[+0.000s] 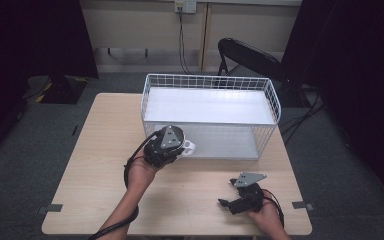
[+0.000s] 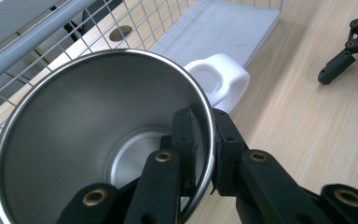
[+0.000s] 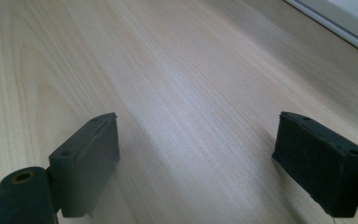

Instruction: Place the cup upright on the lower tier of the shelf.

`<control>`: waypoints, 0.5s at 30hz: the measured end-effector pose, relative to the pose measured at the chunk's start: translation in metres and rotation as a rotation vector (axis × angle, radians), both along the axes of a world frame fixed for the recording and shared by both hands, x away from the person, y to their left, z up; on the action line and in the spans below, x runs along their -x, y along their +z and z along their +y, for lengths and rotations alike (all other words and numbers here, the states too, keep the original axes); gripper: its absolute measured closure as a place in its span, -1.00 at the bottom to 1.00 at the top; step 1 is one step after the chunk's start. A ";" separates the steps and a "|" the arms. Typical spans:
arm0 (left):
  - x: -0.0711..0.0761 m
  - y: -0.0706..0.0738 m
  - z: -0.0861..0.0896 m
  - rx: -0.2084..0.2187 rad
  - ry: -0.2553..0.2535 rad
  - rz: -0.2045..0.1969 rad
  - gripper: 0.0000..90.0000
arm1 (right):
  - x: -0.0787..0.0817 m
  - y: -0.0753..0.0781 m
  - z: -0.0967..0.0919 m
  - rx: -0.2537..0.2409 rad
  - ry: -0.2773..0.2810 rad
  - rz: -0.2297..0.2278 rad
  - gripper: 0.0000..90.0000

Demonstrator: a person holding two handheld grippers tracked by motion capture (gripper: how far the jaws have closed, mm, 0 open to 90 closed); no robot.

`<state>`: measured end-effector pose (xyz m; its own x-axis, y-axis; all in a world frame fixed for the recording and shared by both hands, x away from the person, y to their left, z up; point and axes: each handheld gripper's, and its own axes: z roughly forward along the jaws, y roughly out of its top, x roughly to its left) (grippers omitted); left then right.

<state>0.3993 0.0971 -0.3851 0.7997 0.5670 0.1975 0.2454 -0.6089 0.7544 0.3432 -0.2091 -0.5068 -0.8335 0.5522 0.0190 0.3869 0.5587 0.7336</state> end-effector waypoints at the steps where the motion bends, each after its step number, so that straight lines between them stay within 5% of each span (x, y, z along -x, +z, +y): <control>1: -0.001 0.000 -0.001 0.003 0.006 0.000 0.83 | 0.000 0.000 0.000 0.000 0.000 0.000 -0.71; 15: -0.007 -0.002 -0.005 -0.001 0.022 -0.014 0.83 | 0.000 0.000 0.000 0.000 0.003 -0.002 -0.71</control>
